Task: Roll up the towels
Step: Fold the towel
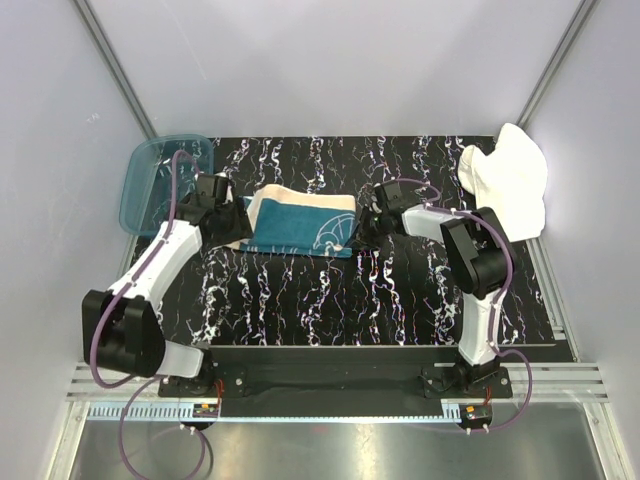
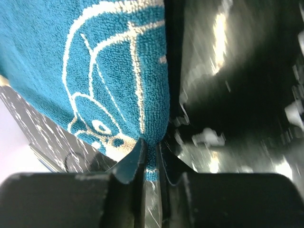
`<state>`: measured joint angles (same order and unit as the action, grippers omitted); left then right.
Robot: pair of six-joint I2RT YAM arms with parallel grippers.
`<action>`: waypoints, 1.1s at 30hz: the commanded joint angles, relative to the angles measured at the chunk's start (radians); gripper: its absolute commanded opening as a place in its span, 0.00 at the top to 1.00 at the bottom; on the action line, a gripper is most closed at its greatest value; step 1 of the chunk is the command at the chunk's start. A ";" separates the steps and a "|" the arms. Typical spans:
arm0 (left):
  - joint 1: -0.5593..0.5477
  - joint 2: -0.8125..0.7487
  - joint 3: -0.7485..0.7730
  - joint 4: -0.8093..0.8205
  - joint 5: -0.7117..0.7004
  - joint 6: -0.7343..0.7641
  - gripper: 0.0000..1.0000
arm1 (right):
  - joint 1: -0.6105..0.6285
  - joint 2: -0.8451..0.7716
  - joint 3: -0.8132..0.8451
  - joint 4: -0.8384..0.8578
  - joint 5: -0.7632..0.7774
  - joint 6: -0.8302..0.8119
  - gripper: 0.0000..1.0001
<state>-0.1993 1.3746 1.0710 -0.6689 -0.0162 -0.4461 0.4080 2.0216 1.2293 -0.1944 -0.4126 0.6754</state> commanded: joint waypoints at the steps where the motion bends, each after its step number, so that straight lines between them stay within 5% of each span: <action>1: -0.002 0.038 0.059 0.055 -0.025 -0.012 0.41 | 0.015 -0.079 -0.076 -0.097 0.060 -0.027 0.87; 11: -0.104 0.265 0.254 0.059 -0.054 0.061 0.53 | 0.015 -0.308 -0.264 -0.307 0.176 -0.065 0.89; 19: -0.138 0.492 0.400 0.051 0.050 0.106 0.34 | 0.014 -0.406 -0.364 -0.318 0.175 -0.048 0.89; 25: -0.157 0.586 0.411 0.065 0.094 0.104 0.35 | 0.014 -0.403 -0.387 -0.306 0.169 -0.043 0.91; 33: -0.198 0.604 0.363 0.088 0.062 0.084 0.63 | 0.015 -0.380 -0.393 -0.292 0.169 -0.048 0.93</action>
<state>-0.3752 1.9896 1.4418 -0.6277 0.0479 -0.3660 0.4137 1.6337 0.8566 -0.4686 -0.2737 0.6434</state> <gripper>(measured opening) 0.405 0.131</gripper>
